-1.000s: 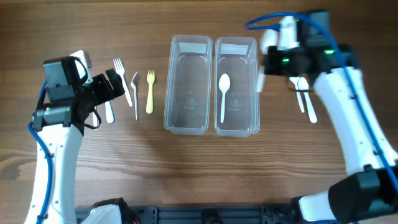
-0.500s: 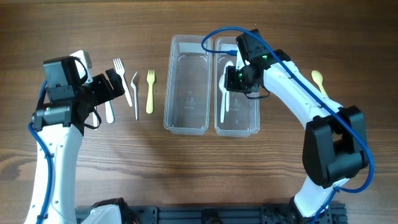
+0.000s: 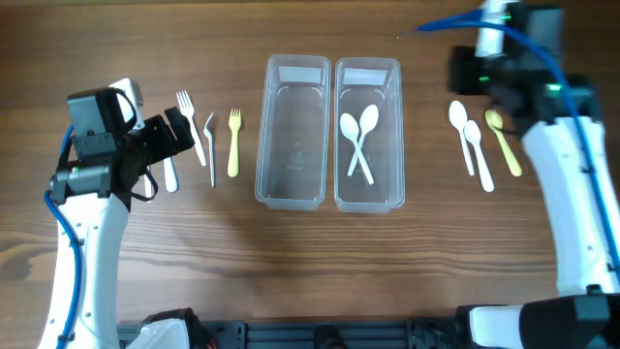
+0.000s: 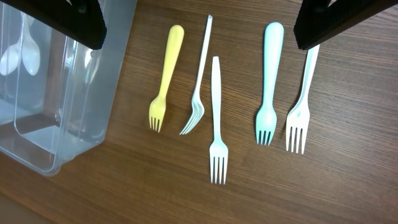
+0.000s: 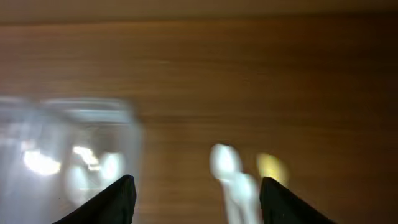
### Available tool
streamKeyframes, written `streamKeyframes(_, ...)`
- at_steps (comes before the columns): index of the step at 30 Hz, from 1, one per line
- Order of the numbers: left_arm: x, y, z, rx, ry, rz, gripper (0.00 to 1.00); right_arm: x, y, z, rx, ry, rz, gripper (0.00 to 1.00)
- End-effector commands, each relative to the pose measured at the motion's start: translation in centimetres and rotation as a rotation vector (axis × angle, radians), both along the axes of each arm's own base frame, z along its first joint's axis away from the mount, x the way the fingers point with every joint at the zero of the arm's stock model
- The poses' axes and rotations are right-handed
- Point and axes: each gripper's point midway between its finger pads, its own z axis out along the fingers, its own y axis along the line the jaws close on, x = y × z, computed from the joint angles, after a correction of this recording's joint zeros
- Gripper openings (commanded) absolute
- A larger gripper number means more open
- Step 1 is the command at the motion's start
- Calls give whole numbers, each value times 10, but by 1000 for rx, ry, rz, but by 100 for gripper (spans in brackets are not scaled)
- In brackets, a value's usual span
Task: Pack container
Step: 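Place the second white spoon into the right container, then grasp a third white spoon with the right gripper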
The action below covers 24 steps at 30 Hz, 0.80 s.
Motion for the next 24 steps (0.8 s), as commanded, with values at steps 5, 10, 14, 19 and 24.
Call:
streamKeyframes(5,4,4,8,21,-20,-6,100,-42,-44,-142,18,450,4,58)
streamKeyframes(10,4,4,8,21,-21,-6,100,-55,-41,-197,48,594,-7,54)
streamKeyframes(14,4,4,8,21,-20,-6,100,-56,-41,-227,59,654,-5,50)
streamKeyframes(19,4,4,8,21,-20,-6,100,-59,-37,-249,84,702,2,44)
streamKeyframes(24,4,4,8,21,-20,-6,100,-61,-37,-263,98,728,-25,31)
